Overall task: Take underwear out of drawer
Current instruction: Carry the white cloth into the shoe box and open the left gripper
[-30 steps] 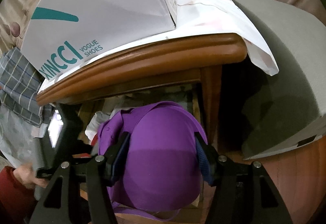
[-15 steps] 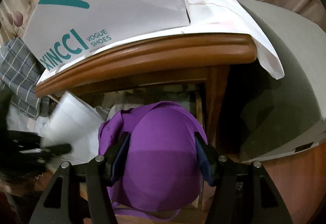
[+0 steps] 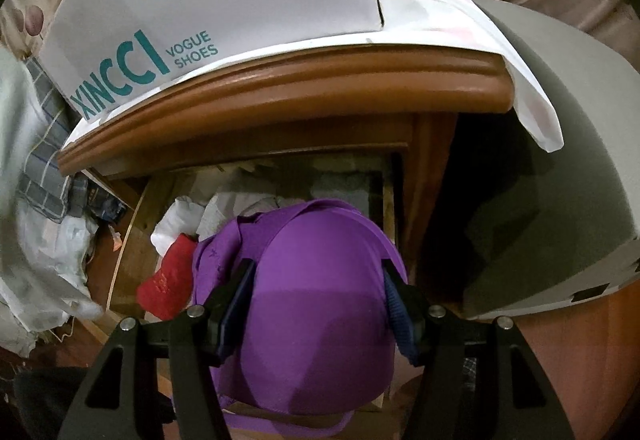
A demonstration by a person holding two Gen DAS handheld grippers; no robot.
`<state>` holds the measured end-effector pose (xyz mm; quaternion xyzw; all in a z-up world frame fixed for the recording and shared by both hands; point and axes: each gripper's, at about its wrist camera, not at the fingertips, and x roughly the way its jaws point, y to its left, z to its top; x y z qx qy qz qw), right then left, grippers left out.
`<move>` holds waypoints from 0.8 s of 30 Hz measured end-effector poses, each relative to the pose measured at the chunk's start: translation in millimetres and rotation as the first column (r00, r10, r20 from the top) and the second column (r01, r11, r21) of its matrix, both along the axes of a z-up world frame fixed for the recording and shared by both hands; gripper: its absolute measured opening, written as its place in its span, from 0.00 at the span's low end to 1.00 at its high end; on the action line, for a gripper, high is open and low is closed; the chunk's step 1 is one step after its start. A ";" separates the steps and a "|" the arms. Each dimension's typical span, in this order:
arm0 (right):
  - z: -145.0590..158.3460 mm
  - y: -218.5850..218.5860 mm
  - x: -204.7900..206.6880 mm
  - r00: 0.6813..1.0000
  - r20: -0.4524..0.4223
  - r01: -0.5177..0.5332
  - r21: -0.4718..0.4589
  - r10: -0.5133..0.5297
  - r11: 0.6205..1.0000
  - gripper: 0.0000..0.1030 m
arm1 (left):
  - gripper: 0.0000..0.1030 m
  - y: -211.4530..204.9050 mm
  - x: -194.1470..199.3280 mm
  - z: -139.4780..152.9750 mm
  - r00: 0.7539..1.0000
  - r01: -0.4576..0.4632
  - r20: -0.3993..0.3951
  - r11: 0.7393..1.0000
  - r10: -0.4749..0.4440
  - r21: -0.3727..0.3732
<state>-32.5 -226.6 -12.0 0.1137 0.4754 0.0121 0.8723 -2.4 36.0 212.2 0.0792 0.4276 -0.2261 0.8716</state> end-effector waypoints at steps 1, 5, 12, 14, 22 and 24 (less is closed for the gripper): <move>0.0 0.4 -0.1 1.000 -0.002 0.001 0.000 -0.001 1.000 0.60 | 0.08 2.8 1.2 10.9 1.000 -0.006 0.014 1.000 0.006 -0.008; 0.9 2.1 2.3 1.000 -0.006 -0.003 0.001 0.003 1.000 0.60 | 0.08 4.9 9.1 72.6 0.993 -0.038 0.110 0.999 0.041 -0.028; -0.7 1.7 2.4 1.000 -0.013 -0.002 0.004 0.002 1.000 0.60 | 0.09 -10.4 48.6 157.9 0.975 -0.038 0.213 0.995 0.057 -0.093; -0.9 2.4 2.6 1.000 -0.014 -0.005 -0.001 0.005 1.000 0.60 | 0.09 -16.8 66.2 171.9 0.976 -0.021 0.216 0.995 0.041 -0.097; -0.7 3.3 2.3 1.000 -0.009 -0.009 -0.008 0.008 1.000 0.60 | 0.09 -39.3 139.5 139.4 0.986 -0.080 0.144 0.996 0.084 -0.035; -0.2 2.8 1.4 1.000 -0.008 -0.004 -0.006 0.004 1.000 0.60 | 0.09 -45.0 154.7 111.3 0.992 -0.082 0.093 0.997 0.083 -0.014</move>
